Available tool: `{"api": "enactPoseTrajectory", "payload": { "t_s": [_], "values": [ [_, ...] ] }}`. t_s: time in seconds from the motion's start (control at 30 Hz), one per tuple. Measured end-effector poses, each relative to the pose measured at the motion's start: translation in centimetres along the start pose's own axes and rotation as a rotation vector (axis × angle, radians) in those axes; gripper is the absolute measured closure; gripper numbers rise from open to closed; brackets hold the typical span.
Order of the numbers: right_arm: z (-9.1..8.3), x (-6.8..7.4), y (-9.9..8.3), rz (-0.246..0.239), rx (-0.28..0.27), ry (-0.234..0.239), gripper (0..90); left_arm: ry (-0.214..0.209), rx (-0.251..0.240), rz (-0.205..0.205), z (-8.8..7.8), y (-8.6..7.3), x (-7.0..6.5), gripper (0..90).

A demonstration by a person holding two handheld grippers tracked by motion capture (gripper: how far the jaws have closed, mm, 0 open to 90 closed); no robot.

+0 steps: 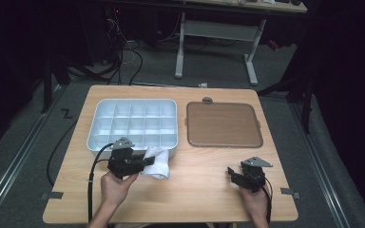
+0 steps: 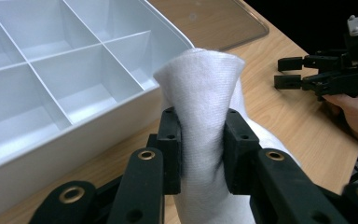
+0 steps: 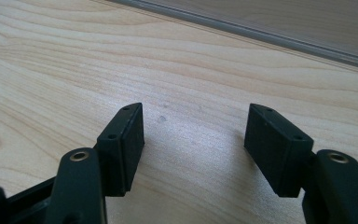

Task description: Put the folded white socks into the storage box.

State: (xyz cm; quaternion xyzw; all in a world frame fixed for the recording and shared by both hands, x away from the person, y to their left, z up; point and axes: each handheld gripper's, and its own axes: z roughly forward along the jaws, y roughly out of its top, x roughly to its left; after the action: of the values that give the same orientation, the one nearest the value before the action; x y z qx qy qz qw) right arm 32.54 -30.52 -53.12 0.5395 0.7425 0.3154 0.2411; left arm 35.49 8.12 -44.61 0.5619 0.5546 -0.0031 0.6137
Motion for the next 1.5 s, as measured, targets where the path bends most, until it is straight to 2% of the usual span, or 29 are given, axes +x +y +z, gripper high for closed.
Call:
{"api": "enactPoseTrajectory", "payload": {
  "t_s": [0.5, 0.73, 0.8, 1.03, 1.1, 1.2, 1.27, 1.4, 1.5],
  "values": [
    [0.0, 0.0, 0.0, -0.003, 0.002, 0.001, 37.4, -0.003, -0.008, -0.009, -0.1, 2.0, -0.1, 72.3],
    [0.0, 0.0, 0.0, -0.003, 0.002, 0.000, 37.4, -0.015, -0.018, -0.044, -0.2, 3.3, 0.2, 72.4],
    [0.0, 0.0, 0.0, -0.003, 0.002, 0.001, 37.4, -0.006, -0.019, -0.041, -0.2, 3.5, 0.3, 72.3],
    [0.0, 0.0, 0.0, -0.002, 0.002, 0.000, 37.4, -0.020, -0.027, -0.058, 0.0, 4.8, 0.3, 72.4],
    [0.0, 0.0, 0.0, -0.002, 0.002, 0.000, 37.4, -0.012, -0.030, -0.046, 0.1, 5.1, 0.3, 72.3],
    [0.0, 0.0, 0.0, -0.002, 0.002, 0.000, 37.3, -0.009, -0.032, -0.050, 0.2, 5.8, 0.5, 72.4],
    [0.0, 0.0, 0.0, -0.002, 0.002, 0.000, 37.4, -0.015, -0.036, -0.071, 0.2, 6.3, 0.7, 72.4],
    [0.0, 0.0, 0.0, -0.002, 0.002, 0.001, 37.3, 0.011, -0.037, -0.055, 0.6, 6.9, 1.1, 72.4],
    [0.0, 0.0, 0.0, -0.002, 0.002, 0.000, 37.4, 0.018, -0.037, -0.066, 0.9, 7.5, 1.4, 72.4]
  ]
}}
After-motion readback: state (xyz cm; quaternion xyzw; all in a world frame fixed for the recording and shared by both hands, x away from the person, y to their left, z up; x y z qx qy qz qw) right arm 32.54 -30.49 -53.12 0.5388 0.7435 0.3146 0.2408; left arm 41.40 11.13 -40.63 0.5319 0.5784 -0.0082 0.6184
